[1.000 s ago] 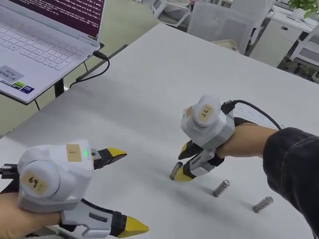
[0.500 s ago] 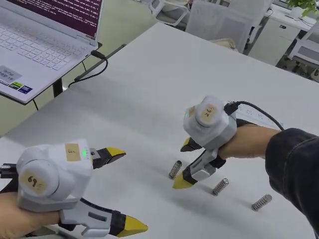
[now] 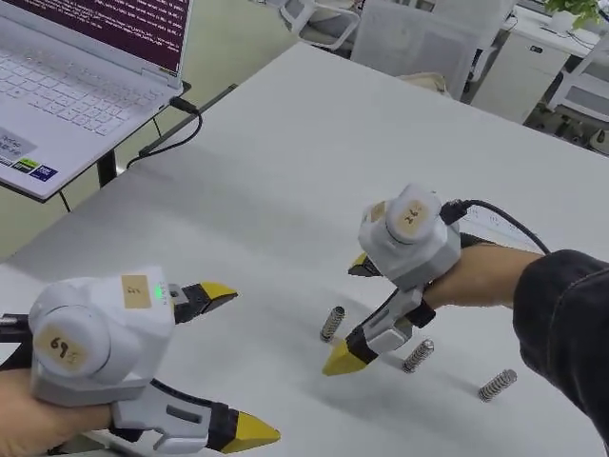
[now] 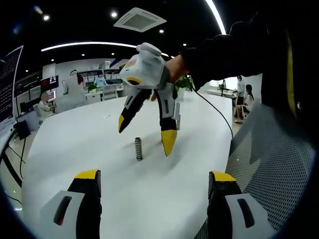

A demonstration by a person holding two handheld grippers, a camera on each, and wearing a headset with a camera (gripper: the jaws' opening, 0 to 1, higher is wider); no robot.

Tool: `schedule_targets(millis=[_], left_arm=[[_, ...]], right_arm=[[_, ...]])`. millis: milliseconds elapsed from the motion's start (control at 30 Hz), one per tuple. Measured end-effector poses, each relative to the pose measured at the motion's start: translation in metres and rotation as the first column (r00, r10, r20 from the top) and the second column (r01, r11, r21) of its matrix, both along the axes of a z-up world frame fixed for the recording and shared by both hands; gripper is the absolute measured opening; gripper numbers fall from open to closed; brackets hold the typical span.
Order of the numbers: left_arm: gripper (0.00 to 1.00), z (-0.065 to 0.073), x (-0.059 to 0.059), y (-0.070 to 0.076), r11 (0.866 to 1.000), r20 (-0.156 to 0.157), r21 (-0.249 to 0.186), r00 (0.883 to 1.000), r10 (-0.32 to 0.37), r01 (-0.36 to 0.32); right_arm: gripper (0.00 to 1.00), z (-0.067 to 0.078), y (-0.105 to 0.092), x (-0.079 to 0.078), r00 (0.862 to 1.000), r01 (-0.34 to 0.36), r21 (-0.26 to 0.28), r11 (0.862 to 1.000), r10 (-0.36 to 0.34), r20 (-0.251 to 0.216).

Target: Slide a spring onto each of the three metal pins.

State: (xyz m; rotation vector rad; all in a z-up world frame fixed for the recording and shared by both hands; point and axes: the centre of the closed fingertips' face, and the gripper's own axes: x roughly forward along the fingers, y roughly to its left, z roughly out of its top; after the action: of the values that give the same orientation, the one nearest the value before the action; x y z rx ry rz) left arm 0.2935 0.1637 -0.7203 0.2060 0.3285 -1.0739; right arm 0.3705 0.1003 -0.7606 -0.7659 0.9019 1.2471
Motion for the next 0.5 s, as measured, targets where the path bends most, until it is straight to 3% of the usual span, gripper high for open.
schedule_targets(millis=[267, 500], left_arm=[[0.86, 0.000, 0.000, -0.002, 1.000, -0.003, 0.007, 1.000, -0.005, 0.005], [0.86, -0.001, 0.000, -0.002, 1.000, -0.005, 0.012, 1.000, -0.006, 0.006]], right_arm=[[0.99, 0.005, -0.008, 0.001, 0.999, 0.044, 0.056, 0.998, -0.044, 0.014], [1.00, 0.009, -0.018, 0.004, 0.997, 0.067, 0.074, 0.995, -0.070, 0.035]])
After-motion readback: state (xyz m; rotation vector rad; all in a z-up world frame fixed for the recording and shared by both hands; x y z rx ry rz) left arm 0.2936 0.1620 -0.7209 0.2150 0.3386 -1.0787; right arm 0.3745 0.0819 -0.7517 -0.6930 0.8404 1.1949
